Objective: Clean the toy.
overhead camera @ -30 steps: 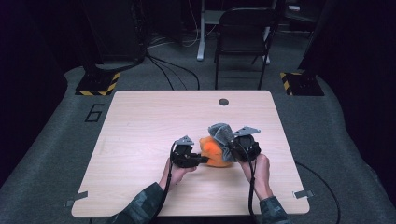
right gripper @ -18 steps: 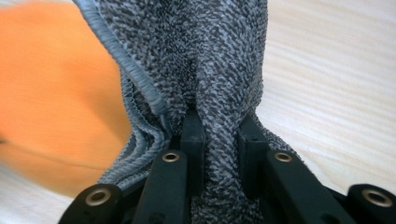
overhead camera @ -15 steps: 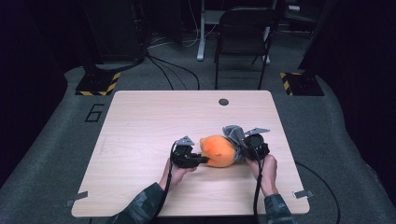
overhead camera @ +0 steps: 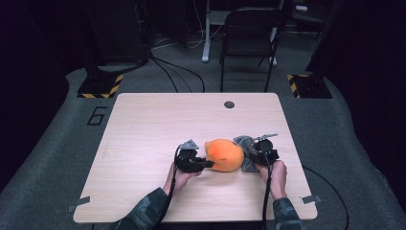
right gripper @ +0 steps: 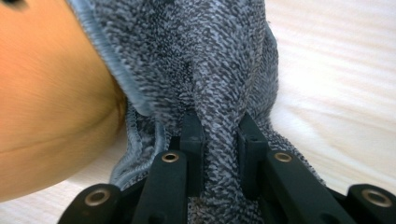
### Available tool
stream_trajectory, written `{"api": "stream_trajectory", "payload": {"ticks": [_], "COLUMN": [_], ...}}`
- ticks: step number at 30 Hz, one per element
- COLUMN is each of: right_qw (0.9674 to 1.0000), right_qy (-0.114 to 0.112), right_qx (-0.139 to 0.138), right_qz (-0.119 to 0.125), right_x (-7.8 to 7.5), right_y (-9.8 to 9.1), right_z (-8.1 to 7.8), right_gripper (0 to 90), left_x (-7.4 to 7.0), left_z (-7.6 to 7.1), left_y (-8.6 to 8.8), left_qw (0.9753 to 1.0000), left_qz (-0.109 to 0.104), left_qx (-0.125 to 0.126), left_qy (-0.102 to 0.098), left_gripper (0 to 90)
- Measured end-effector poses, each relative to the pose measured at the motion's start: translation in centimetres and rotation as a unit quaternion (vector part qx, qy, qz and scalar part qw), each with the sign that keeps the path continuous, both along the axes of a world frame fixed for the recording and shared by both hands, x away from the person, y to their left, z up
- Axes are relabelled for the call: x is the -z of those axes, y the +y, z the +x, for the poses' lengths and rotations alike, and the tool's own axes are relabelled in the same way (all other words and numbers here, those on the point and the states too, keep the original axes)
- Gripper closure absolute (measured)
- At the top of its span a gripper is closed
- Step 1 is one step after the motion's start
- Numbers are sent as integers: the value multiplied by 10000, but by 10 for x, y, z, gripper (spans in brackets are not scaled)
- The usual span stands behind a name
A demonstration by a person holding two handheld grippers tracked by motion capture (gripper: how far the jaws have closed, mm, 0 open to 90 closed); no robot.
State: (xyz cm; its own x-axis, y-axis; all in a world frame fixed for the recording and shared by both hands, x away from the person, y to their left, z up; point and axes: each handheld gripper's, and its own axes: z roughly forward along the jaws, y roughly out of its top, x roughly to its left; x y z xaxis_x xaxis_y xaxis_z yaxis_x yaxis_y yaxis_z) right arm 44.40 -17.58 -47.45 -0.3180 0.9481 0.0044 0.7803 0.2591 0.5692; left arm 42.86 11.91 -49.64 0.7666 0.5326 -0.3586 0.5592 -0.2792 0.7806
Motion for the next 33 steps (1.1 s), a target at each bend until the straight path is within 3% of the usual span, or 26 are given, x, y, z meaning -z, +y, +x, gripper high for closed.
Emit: {"api": "stream_trajectory", "payload": {"ticks": [2,7,11,15,18,21,24,30,33], "right_qw": [9998,9958,9896,9852,9811,9798,9825,9829,9843], "right_qy": [-208,-762,-1078,-1120,-1125,-1018,-876,-929,-897], "right_qx": [-13,-99,-562,-1035,-1424,-1631,-1624,-1590,-1516], "right_qz": [59,506,770,778,668,542,264,56,88], "right_x": [-12,-58,-86,-99,-99,-90,-74,-71,-71], "right_y": [-4,-5,9,38,64,81,95,92,88], "right_z": [-3,-20,-35,-47,-54,-55,-52,-50,-49], "right_gripper": [770,770,769,768,768,767,766,765,764], "left_x": [0,-1,-1,-2,-2,-3,-2,-2,-2], "left_z": [0,0,-2,-3,-3,-4,-4,-4,-4], "left_y": [0,-1,-2,-3,-3,-4,-4,-5,-4], "left_qw": [10000,10000,10000,9998,9997,9997,9995,9995,9995], "left_qz": [10,32,40,97,139,137,185,173,185], "left_qx": [16,11,3,27,52,46,31,43,48], "left_qy": [-7,-61,-69,-155,-207,-202,-234,-242,-251], "left_gripper": [787,786,785,784,784,784,783,781,780]}}
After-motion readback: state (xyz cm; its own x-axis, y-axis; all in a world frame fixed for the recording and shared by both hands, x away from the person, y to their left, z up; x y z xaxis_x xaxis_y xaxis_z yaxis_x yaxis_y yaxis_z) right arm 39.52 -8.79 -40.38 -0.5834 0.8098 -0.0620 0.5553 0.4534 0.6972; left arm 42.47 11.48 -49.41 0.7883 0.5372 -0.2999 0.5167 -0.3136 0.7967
